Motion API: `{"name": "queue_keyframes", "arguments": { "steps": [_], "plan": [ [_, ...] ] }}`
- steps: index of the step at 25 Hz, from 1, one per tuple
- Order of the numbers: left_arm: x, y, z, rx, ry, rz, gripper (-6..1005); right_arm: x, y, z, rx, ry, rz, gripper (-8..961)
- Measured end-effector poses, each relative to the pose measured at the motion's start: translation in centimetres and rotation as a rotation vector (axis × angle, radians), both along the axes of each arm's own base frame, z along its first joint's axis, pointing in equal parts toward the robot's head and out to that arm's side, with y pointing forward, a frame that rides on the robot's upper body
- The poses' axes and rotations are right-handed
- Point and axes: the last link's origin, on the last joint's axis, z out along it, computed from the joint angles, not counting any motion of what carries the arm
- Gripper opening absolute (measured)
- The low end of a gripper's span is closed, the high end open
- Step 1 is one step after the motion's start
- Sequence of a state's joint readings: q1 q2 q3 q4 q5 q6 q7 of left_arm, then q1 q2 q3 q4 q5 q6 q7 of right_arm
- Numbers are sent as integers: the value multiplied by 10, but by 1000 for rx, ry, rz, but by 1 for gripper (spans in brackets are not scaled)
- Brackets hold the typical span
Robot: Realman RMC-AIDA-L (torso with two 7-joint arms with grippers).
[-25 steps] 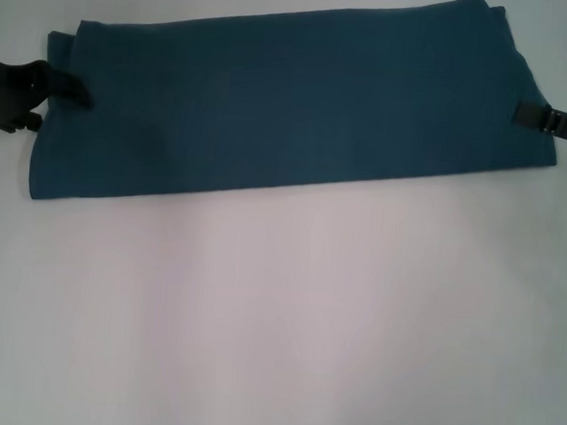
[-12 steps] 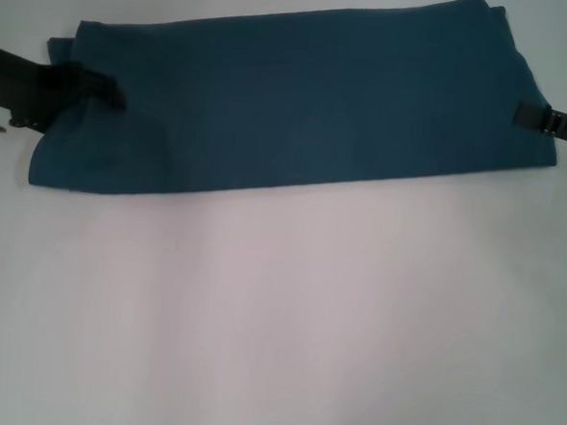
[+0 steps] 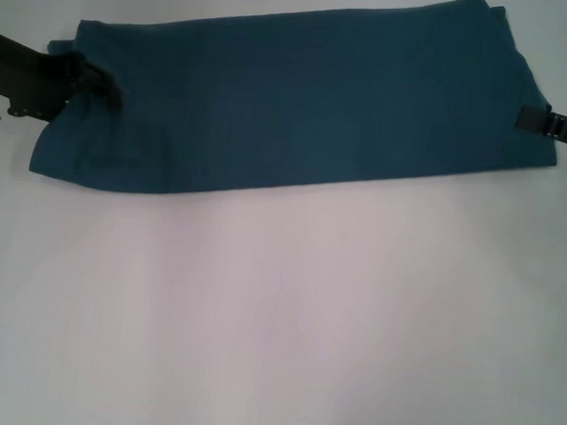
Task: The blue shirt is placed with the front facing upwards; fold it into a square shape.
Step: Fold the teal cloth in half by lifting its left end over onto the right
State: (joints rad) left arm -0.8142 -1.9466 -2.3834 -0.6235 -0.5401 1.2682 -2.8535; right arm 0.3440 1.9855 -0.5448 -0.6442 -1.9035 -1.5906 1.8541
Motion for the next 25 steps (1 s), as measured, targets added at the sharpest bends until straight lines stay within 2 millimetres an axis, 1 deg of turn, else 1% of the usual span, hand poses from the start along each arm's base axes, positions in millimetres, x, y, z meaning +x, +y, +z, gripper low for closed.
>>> {"name": "queue_keyframes", "arguments": {
  "steps": [6, 11, 14, 20, 23, 24, 25],
  "plan": [
    [1, 0, -1, -14, 10, -10, 558, -1, 1, 0, 0, -3, 5, 866],
    [3, 1, -1, -16, 12, -18, 320, -1, 2, 0, -2, -3, 4, 864],
    [5, 1, -4, -21, 11, -27, 100, -1, 1, 0, -2, -2, 2, 864],
    [6, 1, -4, -20, 7, -46, 67, -1, 1, 0, -1, 3, 1, 862],
    [-3, 1, 6, -9, 28, -40, 67, -1, 1, 0, -1, 5, 0, 861],
    [-3, 1, 6, -9, 28, -40, 67, -1, 1, 0, -1, 5, -1, 861],
    [-10, 0, 15, -1, 49, -29, 66, -1, 1, 0, -1, 6, -1, 861]
  ]
}}
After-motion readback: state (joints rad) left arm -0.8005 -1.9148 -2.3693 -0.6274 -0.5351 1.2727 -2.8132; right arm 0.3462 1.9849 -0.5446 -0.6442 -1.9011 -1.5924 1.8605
